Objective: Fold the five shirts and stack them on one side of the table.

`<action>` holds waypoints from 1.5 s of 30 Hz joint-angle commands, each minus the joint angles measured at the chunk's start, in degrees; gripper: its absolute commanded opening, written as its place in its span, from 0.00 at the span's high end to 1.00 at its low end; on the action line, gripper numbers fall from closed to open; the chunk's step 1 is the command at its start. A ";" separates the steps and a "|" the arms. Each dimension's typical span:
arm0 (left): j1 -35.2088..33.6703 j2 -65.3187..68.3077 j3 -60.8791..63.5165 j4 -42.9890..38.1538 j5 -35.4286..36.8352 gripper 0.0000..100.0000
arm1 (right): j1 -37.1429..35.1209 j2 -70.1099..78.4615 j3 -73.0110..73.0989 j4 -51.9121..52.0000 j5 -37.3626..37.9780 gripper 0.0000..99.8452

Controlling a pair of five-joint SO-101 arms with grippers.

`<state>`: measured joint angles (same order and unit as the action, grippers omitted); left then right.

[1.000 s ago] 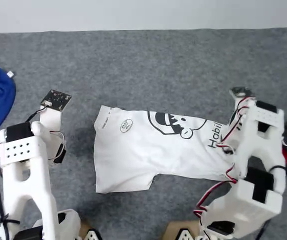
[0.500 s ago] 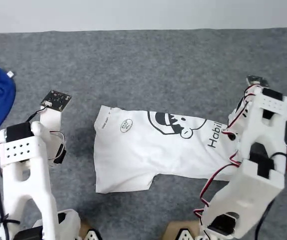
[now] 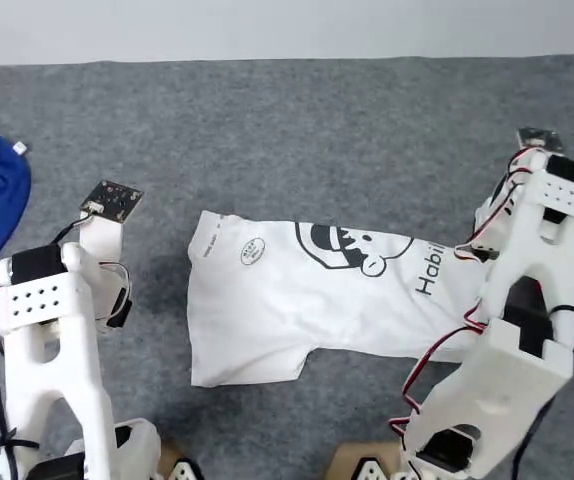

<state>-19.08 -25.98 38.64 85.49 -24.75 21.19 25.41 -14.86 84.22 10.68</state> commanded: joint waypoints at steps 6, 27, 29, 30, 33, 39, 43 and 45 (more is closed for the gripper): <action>-0.26 -1.23 -1.01 0.26 0.09 0.96 | 0.57 3.30 -3.08 0.40 -2.20 0.87; -0.09 -1.32 1.71 0.26 0.00 0.96 | 3.65 4.62 -3.34 0.04 -1.67 0.88; -0.09 -1.32 1.63 0.26 0.00 0.96 | 3.12 5.93 -3.34 -0.75 -1.67 0.89; -0.09 -1.32 1.63 0.35 0.00 0.96 | 2.77 6.37 -3.34 -0.92 -1.67 0.89; -0.09 -1.32 1.54 0.44 0.00 0.96 | 1.36 7.52 -3.34 -1.36 -1.67 0.89; -0.09 -1.41 1.45 0.62 0.00 0.96 | -0.13 8.92 -3.34 -3.03 -1.67 0.89; -0.09 -1.41 1.71 0.62 0.00 0.96 | -0.13 9.01 -3.34 -3.12 -1.67 0.89; -0.09 -1.41 1.71 0.44 0.00 0.96 | -0.13 9.10 -3.34 -3.12 -1.67 0.89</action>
<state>-19.08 -25.98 40.66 85.49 -24.75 21.80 35.08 -15.38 81.76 9.01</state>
